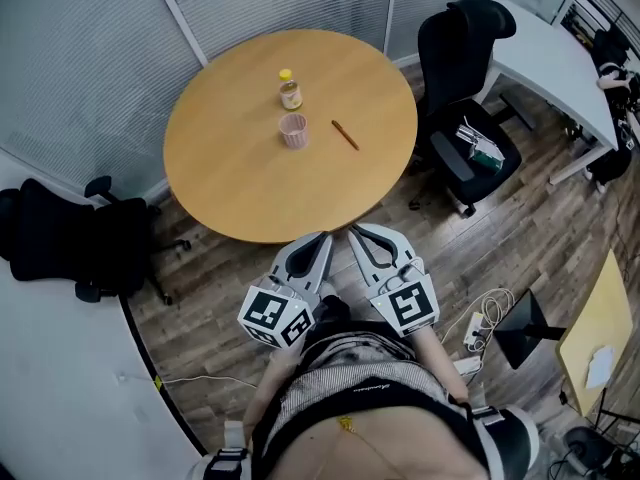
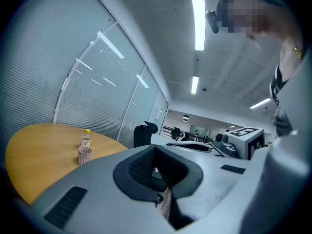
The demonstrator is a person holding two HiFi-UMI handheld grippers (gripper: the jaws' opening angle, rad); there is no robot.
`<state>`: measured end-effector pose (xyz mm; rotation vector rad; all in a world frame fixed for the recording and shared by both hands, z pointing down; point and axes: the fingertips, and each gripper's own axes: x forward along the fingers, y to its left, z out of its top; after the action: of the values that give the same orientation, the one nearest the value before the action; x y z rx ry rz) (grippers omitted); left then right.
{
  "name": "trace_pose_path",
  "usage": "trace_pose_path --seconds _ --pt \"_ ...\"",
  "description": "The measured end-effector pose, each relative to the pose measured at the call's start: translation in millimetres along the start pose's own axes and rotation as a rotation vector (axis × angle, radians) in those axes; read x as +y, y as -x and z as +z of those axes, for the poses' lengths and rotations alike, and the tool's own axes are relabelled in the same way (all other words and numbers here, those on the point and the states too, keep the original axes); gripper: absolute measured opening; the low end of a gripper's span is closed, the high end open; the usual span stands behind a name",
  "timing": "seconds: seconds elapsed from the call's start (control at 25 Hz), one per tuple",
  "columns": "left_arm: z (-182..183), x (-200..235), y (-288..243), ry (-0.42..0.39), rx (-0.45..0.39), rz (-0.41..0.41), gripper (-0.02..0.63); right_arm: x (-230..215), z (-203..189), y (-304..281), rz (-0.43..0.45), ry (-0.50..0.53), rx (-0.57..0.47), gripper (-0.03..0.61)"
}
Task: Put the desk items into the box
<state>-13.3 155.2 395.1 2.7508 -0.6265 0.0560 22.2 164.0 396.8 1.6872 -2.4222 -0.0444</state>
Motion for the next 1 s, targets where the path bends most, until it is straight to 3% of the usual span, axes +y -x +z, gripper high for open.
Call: trace_pose_path --seconds 0.56,1.0 --pt "12 61 -6 0.029 0.005 -0.066 0.002 0 1 -67 -0.062 -0.014 0.021 0.023" --pt "11 78 -4 0.038 0.032 -0.087 0.002 -1 0 -84 -0.087 0.025 0.025 0.023"
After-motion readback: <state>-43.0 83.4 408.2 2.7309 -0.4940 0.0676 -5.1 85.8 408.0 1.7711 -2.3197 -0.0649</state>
